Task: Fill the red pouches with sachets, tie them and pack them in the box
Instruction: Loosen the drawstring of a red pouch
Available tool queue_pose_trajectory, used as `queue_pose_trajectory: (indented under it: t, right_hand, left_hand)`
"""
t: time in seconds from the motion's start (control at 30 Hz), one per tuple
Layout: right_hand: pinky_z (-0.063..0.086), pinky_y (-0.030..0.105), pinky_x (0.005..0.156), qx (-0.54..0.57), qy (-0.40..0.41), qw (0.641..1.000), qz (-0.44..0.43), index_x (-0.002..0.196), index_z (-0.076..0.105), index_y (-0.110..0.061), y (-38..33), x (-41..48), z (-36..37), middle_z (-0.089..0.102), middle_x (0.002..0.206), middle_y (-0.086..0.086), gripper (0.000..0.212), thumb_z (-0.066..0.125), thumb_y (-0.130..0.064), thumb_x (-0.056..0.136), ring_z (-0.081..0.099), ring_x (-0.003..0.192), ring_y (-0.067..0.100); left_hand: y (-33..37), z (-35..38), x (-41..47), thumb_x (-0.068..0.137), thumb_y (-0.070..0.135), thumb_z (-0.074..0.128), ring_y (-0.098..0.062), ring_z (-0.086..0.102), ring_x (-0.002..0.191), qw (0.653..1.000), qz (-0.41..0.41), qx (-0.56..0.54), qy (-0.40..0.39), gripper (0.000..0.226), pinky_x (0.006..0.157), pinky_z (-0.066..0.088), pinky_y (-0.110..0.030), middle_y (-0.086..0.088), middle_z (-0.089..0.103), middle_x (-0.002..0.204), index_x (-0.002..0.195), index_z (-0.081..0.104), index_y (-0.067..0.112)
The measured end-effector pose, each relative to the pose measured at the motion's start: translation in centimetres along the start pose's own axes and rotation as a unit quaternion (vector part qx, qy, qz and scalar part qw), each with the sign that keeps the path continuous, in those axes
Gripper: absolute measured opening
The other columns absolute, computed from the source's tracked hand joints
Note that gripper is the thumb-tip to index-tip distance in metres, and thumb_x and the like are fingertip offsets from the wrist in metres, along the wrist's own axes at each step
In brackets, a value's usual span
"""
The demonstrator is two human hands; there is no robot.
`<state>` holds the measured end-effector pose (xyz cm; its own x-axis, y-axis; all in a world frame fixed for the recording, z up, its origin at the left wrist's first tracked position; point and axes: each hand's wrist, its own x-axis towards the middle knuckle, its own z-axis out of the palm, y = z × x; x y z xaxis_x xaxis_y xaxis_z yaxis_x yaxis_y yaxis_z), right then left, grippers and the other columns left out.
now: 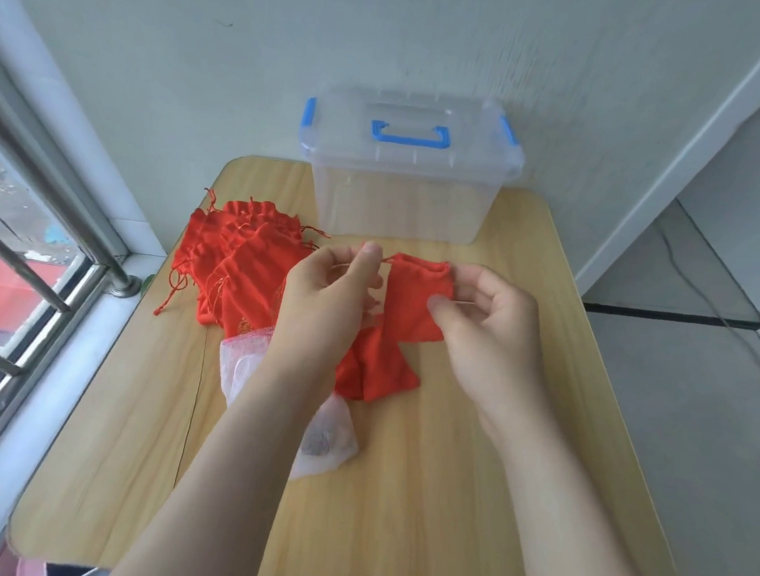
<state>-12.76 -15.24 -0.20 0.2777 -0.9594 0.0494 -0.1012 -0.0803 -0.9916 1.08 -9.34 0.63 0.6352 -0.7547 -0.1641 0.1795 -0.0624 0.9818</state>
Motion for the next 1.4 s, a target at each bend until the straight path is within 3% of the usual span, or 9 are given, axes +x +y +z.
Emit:
queue_pose_trajectory:
  t: [0.17,0.3,0.5,0.67,0.87,1.0,1.17,1.27,1.4]
  right_hand:
    - [0.056,0.016,0.07,0.008,0.022,1.0,0.005,0.1,0.076,-0.028,0.1,0.3,-0.4,0.08,0.092,-0.008,0.037,0.064,0.007,0.096,0.075,0.08,0.007]
    - [0.055,0.013,0.064,0.074,0.005,0.996,0.043,0.106,0.075,-0.024,-0.2,0.2,-0.2,0.081,0.095,-0.004,0.044,0.061,0.016,0.093,0.074,0.078,0.003]
    - [0.054,0.031,0.071,0.205,-0.027,0.964,0.165,0.109,0.076,-0.016,-0.2,0.8,-0.4,0.077,0.105,0.013,0.041,0.055,0.012,0.088,0.072,0.086,0.021]
    - [0.052,0.031,0.065,0.215,-0.009,0.953,0.215,0.093,0.079,-0.021,0.2,1.2,0.0,0.07,0.102,0.008,0.037,0.053,0.005,0.086,0.065,0.087,0.025]
    - [0.048,0.038,0.077,0.201,-0.009,0.954,0.224,0.094,0.078,-0.022,0.0,1.2,0.3,0.073,0.101,0.006,0.035,0.055,0.004,0.092,0.067,0.085,0.022]
    - [0.05,0.038,0.082,0.234,-0.015,0.941,0.245,0.095,0.078,-0.018,-0.4,1.0,0.2,0.071,0.091,0.005,0.036,0.048,0.001,0.091,0.068,0.078,0.02]
    - [0.054,0.035,0.076,0.256,0.012,0.933,0.254,0.089,0.076,-0.017,-1.4,0.8,0.4,0.07,0.078,0.0,0.027,0.053,-0.023,0.102,0.068,0.071,0.016]
    - [0.053,0.034,0.072,0.272,0.046,0.933,0.232,0.079,0.065,-0.021,-1.8,0.9,0.6,0.065,0.068,-0.004,0.03,0.054,-0.026,0.107,0.065,0.064,0.014]
    - [0.055,0.032,0.072,0.282,0.051,0.944,0.165,0.08,0.061,-0.02,-2.3,0.7,0.5,0.067,0.075,-0.001,0.035,0.053,-0.035,0.111,0.065,0.071,0.015]
  left_hand:
    - [-0.4,-0.4,0.3,0.105,0.018,0.067,-0.012,0.067,0.074,0.999,0.009,-0.032,0.007,0.012,0.077,0.063,-0.027,-0.001,0.071,0.085,0.108,0.076,0.011]
    - [-0.6,-0.7,0.2,0.102,0.003,0.067,-0.016,0.076,0.082,0.998,0.03,-0.039,0.034,0.013,0.079,0.063,-0.027,-0.011,0.074,0.088,0.108,0.076,0.009]
    - [-0.6,-1.2,-0.1,0.099,-0.007,0.066,-0.023,0.08,0.092,0.994,0.104,-0.004,0.04,0.019,0.084,0.065,-0.031,-0.018,0.079,0.096,0.109,0.076,0.005]
    - [-0.7,-1.3,0.2,0.1,-0.015,0.056,-0.021,0.08,0.093,0.99,0.124,-0.002,0.06,0.033,0.087,0.064,-0.032,-0.013,0.079,0.1,0.109,0.077,0.009]
    - [-0.6,-1.6,0.4,0.103,-0.014,0.052,-0.025,0.079,0.101,0.991,0.093,-0.071,0.067,0.029,0.089,0.063,-0.031,-0.015,0.074,0.103,0.106,0.073,0.006]
    - [-0.4,-1.4,0.6,0.106,-0.014,0.044,-0.027,0.078,0.107,0.988,0.047,-0.146,0.027,0.032,0.097,0.062,-0.04,-0.009,0.066,0.1,0.111,0.067,0.008]
    - [0.0,-1.3,0.4,0.105,-0.016,0.045,-0.026,0.076,0.102,0.973,0.006,-0.228,0.014,0.034,0.101,0.06,-0.046,-0.008,0.066,0.097,0.12,0.064,0.007]
    - [0.3,-1.6,0.5,0.102,-0.016,0.053,-0.026,0.077,0.104,0.96,-0.004,-0.28,0.019,0.034,0.105,0.059,-0.043,-0.013,0.07,0.101,0.129,0.061,0.003]
    - [0.8,-1.7,0.4,0.101,-0.008,0.061,-0.022,0.076,0.113,0.951,-0.018,-0.308,0.016,0.03,0.107,0.057,-0.036,-0.015,0.079,0.11,0.131,0.061,-0.006]
